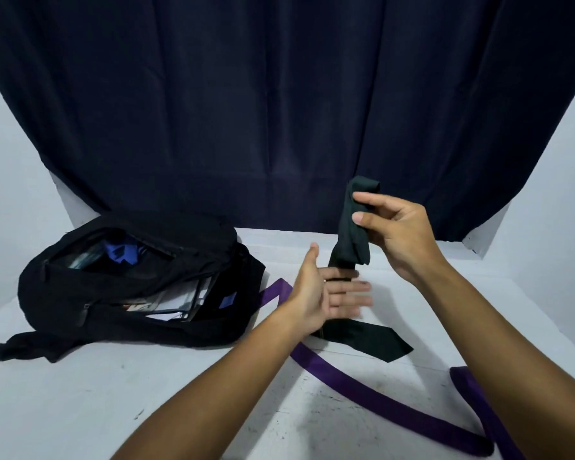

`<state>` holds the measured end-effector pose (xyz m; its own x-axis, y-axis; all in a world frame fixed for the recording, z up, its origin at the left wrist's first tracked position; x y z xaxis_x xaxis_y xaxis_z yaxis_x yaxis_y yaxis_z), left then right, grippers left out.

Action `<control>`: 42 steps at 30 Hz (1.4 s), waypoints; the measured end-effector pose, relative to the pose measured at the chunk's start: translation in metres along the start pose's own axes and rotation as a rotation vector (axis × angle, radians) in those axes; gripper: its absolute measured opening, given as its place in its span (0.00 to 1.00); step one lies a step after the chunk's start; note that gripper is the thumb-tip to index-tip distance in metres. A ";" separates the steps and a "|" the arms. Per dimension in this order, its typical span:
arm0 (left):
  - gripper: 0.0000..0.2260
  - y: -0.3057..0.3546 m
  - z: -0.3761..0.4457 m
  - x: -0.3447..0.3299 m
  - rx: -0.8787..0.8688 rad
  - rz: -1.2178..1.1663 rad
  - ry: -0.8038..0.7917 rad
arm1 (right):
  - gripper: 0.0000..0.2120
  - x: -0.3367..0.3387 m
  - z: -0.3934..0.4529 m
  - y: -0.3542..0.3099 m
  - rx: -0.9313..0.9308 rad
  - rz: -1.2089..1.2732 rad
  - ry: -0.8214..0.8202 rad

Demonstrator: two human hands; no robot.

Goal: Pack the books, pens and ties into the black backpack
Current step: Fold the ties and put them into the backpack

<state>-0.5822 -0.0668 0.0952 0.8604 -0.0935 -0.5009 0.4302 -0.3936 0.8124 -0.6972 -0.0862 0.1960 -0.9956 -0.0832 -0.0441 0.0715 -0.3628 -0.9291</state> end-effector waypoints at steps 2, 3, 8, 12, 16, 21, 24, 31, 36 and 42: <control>0.38 0.013 0.009 -0.001 0.026 -0.316 -0.073 | 0.15 -0.004 -0.006 0.000 -0.005 -0.001 -0.041; 0.38 0.024 0.012 0.000 0.005 -0.421 -0.073 | 0.15 -0.007 -0.010 0.001 -0.011 -0.008 -0.065; 0.35 0.082 0.017 0.002 -0.055 -0.476 -0.104 | 0.16 -0.017 -0.038 0.016 -0.070 -0.043 -0.202; 0.35 0.103 0.025 0.003 -0.091 -0.397 -0.103 | 0.18 -0.021 -0.061 0.035 -0.152 -0.104 -0.349; 0.33 0.100 0.027 0.004 -0.082 -0.198 -0.157 | 0.18 -0.022 -0.074 0.048 -0.219 -0.125 -0.458; 0.32 0.080 0.017 0.010 0.004 0.077 -0.347 | 0.15 -0.009 -0.061 0.038 -0.163 -0.007 -0.329; 0.29 0.072 0.013 0.011 -0.014 0.128 -0.424 | 0.16 -0.003 -0.049 0.034 -0.142 0.050 -0.241; 0.38 0.047 0.025 0.063 0.154 0.669 0.066 | 0.14 -0.001 -0.031 0.027 -0.117 0.088 -0.143; 0.42 0.034 0.003 0.066 0.176 0.924 0.118 | 0.14 -0.002 -0.012 0.032 -0.122 0.062 -0.063; 0.49 -0.008 -0.012 0.031 0.338 0.228 -0.323 | 0.14 -0.010 -0.004 0.040 -0.136 0.096 -0.029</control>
<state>-0.5556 -0.0553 0.0766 0.7707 -0.4679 -0.4325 0.0837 -0.5985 0.7967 -0.6847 -0.0958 0.1582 -0.9823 -0.1386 -0.1263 0.1552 -0.2235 -0.9623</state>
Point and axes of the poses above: each hand's wrist, its own z-axis towards the middle knuckle, its own x-axis out of the back of the hand, y = z × x, the point moved 5 cm from there along z, towards the middle knuckle, and after that the axes turned 5 degrees about -z, right-handed, at the moved point
